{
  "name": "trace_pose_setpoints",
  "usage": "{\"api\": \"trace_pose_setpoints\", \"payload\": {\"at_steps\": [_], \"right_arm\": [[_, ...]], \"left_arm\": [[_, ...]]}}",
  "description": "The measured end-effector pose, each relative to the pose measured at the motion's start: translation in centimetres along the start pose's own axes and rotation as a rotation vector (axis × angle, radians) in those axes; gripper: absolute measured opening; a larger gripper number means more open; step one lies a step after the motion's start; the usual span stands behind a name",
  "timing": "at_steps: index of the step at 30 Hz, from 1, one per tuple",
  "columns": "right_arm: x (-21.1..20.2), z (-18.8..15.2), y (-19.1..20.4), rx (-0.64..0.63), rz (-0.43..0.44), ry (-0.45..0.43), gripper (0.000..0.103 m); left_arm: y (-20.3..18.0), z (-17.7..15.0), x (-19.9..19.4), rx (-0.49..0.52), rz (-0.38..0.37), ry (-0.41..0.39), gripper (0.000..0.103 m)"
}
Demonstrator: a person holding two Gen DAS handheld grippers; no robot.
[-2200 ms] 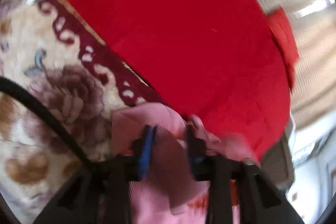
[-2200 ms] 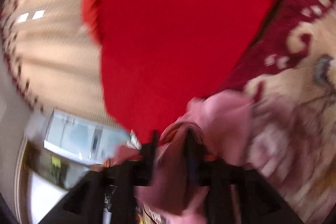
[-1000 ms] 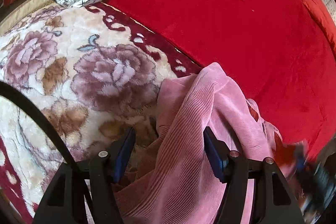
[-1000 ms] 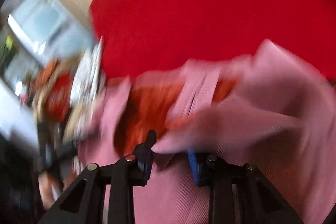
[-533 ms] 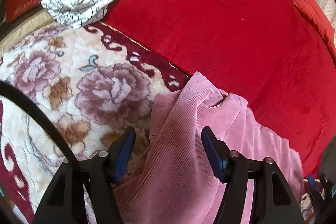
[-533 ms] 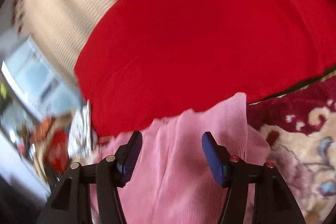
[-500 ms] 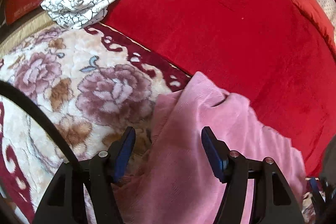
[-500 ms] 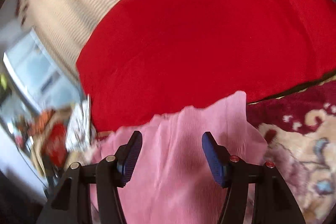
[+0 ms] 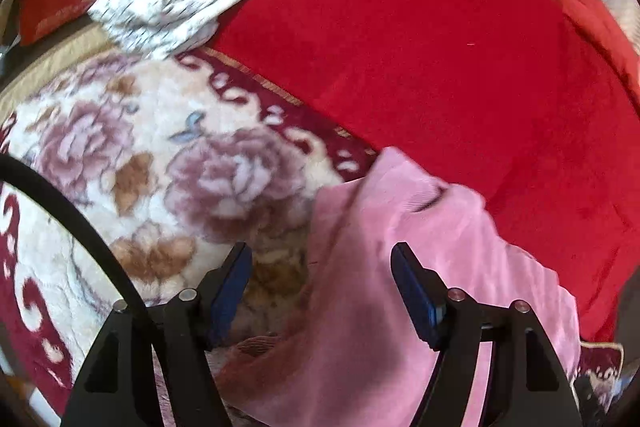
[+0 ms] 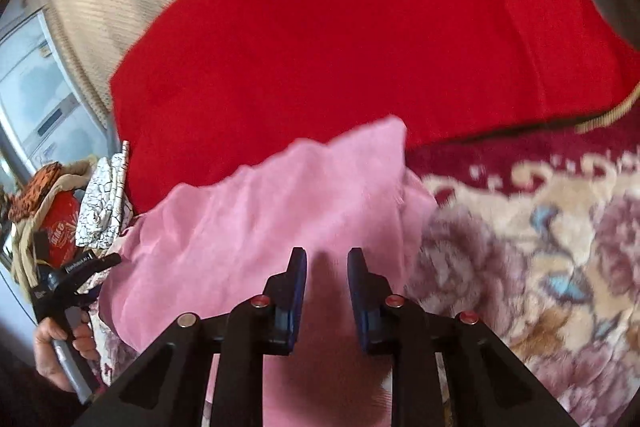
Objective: Fold large clothes
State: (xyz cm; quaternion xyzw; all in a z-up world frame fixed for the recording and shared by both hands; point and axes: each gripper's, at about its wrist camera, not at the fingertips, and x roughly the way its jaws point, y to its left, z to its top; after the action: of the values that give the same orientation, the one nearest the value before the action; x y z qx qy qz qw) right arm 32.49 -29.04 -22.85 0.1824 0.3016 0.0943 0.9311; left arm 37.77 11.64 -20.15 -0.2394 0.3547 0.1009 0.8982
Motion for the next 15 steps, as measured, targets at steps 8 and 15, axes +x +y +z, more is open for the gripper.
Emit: {"api": "trace_pose_setpoints", "payload": {"at_steps": [8,15], "right_arm": [[4.3,-0.1,-2.1,0.102,-0.012,0.147,0.025],[1.5,1.7,-1.4,0.068,0.025,0.050,0.025]], "left_arm": [[-3.3,-2.3,3.7,0.226,0.073,0.152,0.079],[-3.5,-1.8,2.1,0.193,0.065,0.056,0.083]]}}
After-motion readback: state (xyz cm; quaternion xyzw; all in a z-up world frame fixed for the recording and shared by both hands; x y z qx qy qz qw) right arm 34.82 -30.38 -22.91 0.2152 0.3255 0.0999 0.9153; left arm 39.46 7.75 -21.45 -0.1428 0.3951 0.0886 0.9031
